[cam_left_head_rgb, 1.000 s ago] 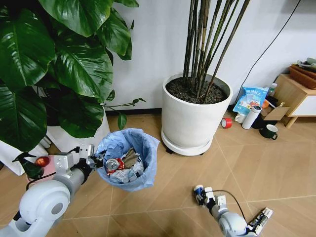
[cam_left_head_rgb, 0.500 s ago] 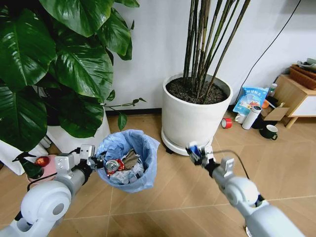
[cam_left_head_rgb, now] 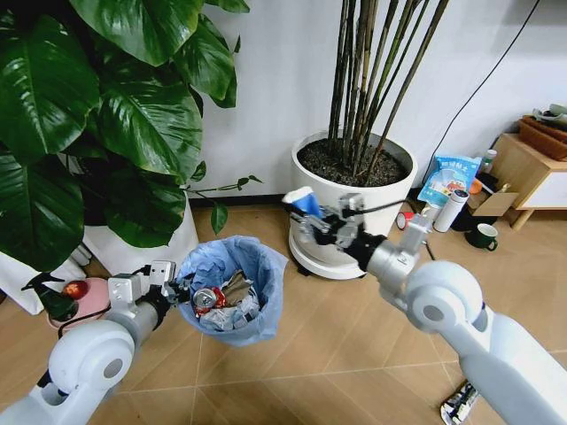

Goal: Pick up the trash bin and place the garbage on the floor into it.

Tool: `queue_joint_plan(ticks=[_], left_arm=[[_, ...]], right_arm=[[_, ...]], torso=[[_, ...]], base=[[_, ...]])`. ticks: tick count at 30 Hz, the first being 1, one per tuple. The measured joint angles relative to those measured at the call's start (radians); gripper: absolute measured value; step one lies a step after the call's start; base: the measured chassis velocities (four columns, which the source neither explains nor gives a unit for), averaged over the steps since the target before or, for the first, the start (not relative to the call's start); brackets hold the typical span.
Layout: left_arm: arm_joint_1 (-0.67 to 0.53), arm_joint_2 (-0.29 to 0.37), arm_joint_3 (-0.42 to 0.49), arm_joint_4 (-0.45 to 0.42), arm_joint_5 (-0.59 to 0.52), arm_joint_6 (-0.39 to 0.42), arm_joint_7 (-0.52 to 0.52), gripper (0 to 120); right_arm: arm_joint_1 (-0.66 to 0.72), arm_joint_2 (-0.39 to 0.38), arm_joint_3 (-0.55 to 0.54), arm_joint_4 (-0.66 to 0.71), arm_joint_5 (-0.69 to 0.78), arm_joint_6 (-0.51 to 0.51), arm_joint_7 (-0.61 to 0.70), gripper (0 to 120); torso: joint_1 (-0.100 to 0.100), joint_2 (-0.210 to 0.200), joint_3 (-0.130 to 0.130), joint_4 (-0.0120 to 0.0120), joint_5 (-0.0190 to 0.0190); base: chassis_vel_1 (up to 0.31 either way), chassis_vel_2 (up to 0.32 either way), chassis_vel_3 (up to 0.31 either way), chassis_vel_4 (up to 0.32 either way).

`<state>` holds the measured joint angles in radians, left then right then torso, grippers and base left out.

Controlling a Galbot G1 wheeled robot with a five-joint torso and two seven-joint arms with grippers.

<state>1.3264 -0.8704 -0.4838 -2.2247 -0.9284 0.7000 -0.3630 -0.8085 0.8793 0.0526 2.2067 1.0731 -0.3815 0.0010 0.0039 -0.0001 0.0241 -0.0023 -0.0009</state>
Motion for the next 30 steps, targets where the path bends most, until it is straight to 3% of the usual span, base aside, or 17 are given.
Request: queue_joint_plan(ticks=[10,13,30], left_arm=[[-0.013,0.017,0.001,0.016,-0.015,0.002,0.010,0],[-0.015,0.023,-0.003,0.016,-0.023,0.002,0.008,0],[-0.021,0.020,-0.010,0.018,-0.031,0.003,0.008,0]], right_arm=[[0.171,0.060,-0.255,-0.065,0.005,0.013,0.016,30],[0.178,0.066,-0.281,-0.071,-0.003,-0.012,0.020,36],[0.190,0.094,-0.320,-0.125,-0.039,-0.030,0.029,98]], torso=[[0.000,0.000,0.000,0.0003,0.0001],[0.000,0.000,0.000,0.0002,0.0000],[0.000,0.000,0.000,0.0001,0.0001]], base=[[0.000,0.000,0.000,0.000],[0.000,0.000,0.000,0.000],[0.000,0.000,0.000,0.000]])
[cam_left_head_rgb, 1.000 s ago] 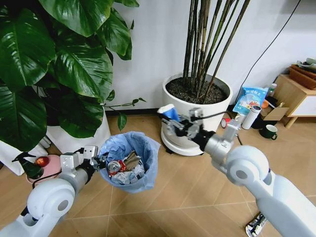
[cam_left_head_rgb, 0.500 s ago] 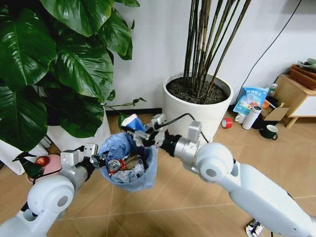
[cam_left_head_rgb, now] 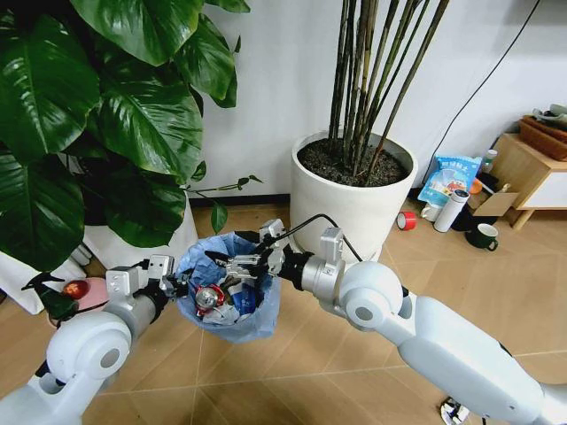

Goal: Pick up the trash bin and place the garbage on the floor into it.

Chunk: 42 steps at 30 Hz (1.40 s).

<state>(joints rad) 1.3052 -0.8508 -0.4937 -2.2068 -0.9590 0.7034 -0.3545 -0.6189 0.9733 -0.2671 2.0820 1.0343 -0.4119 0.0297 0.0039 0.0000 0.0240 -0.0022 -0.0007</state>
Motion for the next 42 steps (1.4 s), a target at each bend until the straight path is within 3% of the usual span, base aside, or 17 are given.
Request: queue_joint_plan(ticks=[7,10,20,33,42], left_arm=[[0.002,-0.008,-0.007,0.001,0.003,0.000,0.000,0],[0.004,-0.013,-0.013,0.002,0.005,0.000,0.000,0],[0.043,-0.049,-0.049,-0.017,0.022,-0.004,-0.007,0],[0.048,-0.080,-0.042,-0.004,0.057,-0.005,0.006,0],[0.073,-0.097,-0.048,-0.020,0.064,-0.005,0.009,0]], right_arm=[[-0.057,-0.018,0.092,0.013,-0.048,-0.004,0.019,100],[-0.159,-0.056,0.179,0.047,-0.108,-0.012,0.023,100],[-0.315,-0.065,0.244,0.067,-0.157,-0.012,0.128,100],[-0.612,-0.044,0.563,0.119,-0.222,0.010,0.116,100],[-0.804,-0.010,0.749,0.131,-0.394,0.046,0.008,100]], torso=[[0.000,0.000,0.000,0.0001,0.0000],[0.000,0.000,0.000,-0.0004,0.0002],[0.000,0.000,0.000,0.0003,0.0002],[0.000,0.000,0.000,-0.0001,0.0001],[0.000,0.000,0.000,-0.0002,-0.0001]], base=[[0.000,0.000,0.000,0.000],[0.000,0.000,0.000,0.000],[0.000,0.000,0.000,0.000],[0.000,0.000,0.000,0.000],[0.000,0.000,0.000,0.000]])
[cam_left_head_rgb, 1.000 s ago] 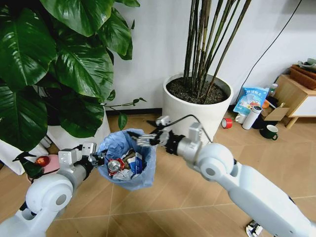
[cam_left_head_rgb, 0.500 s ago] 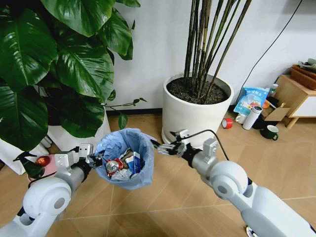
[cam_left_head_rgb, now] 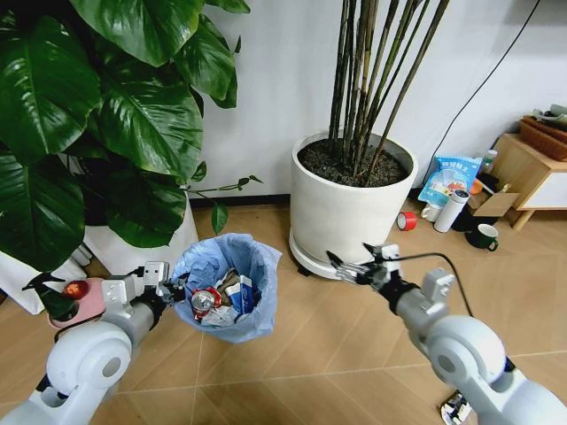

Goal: Pick up the trash bin and place the garbage on the floor into it.

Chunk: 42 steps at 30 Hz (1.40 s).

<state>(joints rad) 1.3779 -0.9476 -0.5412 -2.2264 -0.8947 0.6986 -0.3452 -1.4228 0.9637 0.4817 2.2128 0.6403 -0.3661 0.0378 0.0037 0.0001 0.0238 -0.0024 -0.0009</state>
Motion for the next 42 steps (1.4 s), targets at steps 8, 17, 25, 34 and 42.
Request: queue_joint_plan(ticks=[8,17,25,34,42], left_arm=[[0.014,-0.013,-0.001,-0.012,0.011,0.000,0.004,0],[0.016,-0.015,-0.002,-0.017,0.012,0.000,0.005,0],[0.022,-0.015,-0.009,-0.023,0.015,-0.001,0.006,0],[0.023,-0.008,-0.014,-0.024,0.015,-0.003,0.007,0],[0.022,-0.009,-0.013,-0.020,0.014,-0.005,0.007,0]], right_arm=[[-0.106,0.034,0.074,-0.009,-0.101,0.047,-0.070,100],[-0.191,0.067,0.135,-0.014,-0.132,0.057,-0.115,100],[-0.200,0.079,0.137,-0.028,-0.143,0.060,-0.124,100],[-0.190,0.082,0.127,-0.039,-0.146,0.062,-0.123,100],[-0.191,0.086,0.125,-0.047,-0.149,0.071,-0.122,100]], torso=[[0.000,0.000,0.000,0.0001,0.0002],[0.000,0.000,0.000,0.0001,0.0001],[0.000,0.000,0.000,0.0001,0.0001],[0.000,0.000,0.000,0.0001,0.0001],[0.000,0.000,0.000,0.0001,0.0001]], base=[[0.000,0.000,0.000,0.000],[0.000,0.000,0.000,0.000],[0.000,0.000,0.000,0.000],[0.000,0.000,0.000,0.000],[0.006,-0.002,-0.004,0.004]])
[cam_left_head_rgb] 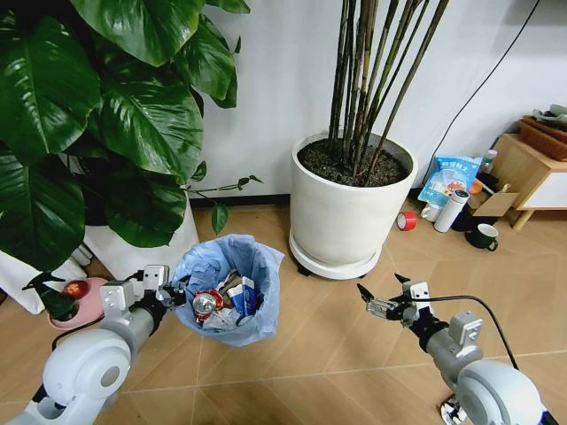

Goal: Pick up the trash bin and place the garbage on the floor into it.

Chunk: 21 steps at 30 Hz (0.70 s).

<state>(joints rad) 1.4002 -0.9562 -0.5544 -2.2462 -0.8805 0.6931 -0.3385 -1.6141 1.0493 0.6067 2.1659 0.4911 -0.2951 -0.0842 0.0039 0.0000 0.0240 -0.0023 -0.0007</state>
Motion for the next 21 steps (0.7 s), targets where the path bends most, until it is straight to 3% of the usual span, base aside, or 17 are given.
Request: queue_joint_plan(ticks=[13,21], left_arm=[[-0.002,0.002,0.002,0.004,0.000,-0.004,0.000,0],[0.001,0.000,0.003,0.004,0.001,-0.008,0.000,0]], right_arm=[[0.005,0.005,-0.001,-0.011,0.000,0.004,0.001,100],[0.005,0.009,-0.012,-0.019,-0.008,0.014,-0.002,100]], torso=[[0.000,0.000,0.000,0.0001,0.0000],[0.000,0.000,0.000,0.0000,0.0000]], base=[[0.045,-0.054,-0.047,0.064],[-0.042,-0.132,0.033,0.122]])
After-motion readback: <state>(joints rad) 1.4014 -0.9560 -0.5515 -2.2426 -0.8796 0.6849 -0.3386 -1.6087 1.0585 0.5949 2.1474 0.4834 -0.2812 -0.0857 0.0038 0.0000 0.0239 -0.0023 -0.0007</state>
